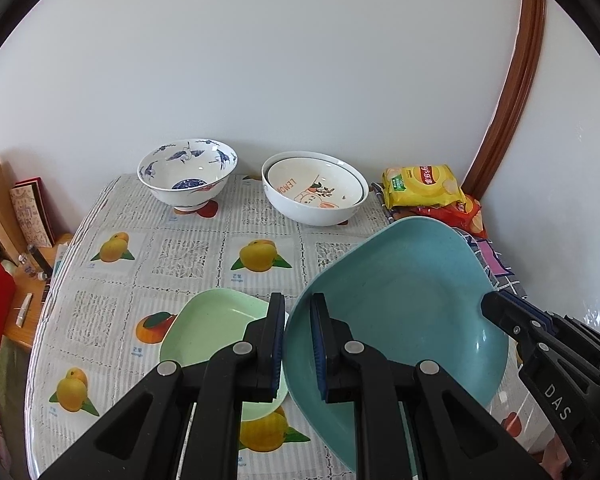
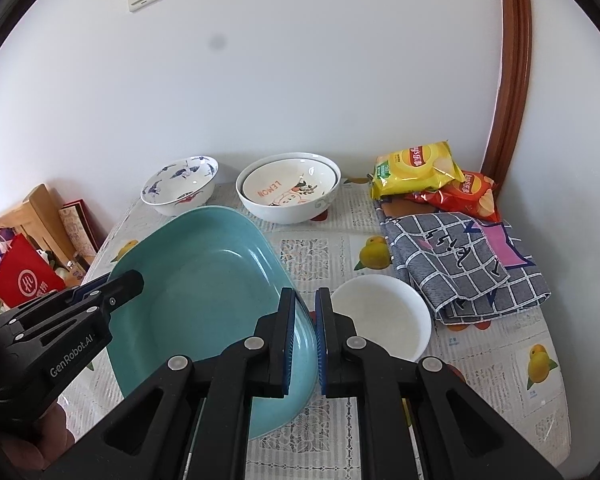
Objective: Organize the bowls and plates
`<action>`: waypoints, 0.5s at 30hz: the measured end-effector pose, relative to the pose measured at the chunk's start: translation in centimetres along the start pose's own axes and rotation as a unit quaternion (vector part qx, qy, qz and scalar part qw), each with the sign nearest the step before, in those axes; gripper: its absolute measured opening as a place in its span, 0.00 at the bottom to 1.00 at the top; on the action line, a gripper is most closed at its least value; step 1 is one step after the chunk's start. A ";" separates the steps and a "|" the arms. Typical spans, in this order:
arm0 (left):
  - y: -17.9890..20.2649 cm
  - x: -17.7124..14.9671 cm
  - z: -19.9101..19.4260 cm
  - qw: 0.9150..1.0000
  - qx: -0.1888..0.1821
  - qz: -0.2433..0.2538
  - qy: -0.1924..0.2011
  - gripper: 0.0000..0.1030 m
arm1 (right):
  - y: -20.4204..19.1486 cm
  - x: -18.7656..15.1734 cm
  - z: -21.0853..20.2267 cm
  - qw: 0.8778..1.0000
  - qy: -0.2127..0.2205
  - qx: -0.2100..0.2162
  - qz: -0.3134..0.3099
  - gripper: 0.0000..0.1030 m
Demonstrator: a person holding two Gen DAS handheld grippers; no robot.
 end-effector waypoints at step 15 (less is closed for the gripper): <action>-0.8 -0.3 0.2 1.000 0.003 -0.006 -0.003 0.13 | -1.0 -0.1 0.5 1.000 -0.004 0.007 -0.002 0.10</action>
Point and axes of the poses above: each gripper's, at about its wrist camera, not at the fingertips, and z roughly the way its jaws point, y to its right, x to its top, the point moved 5 cm from there along z, roughly the way its jaws point, and after that the axes turned 2 degrees about x, right-handed, at the moved point
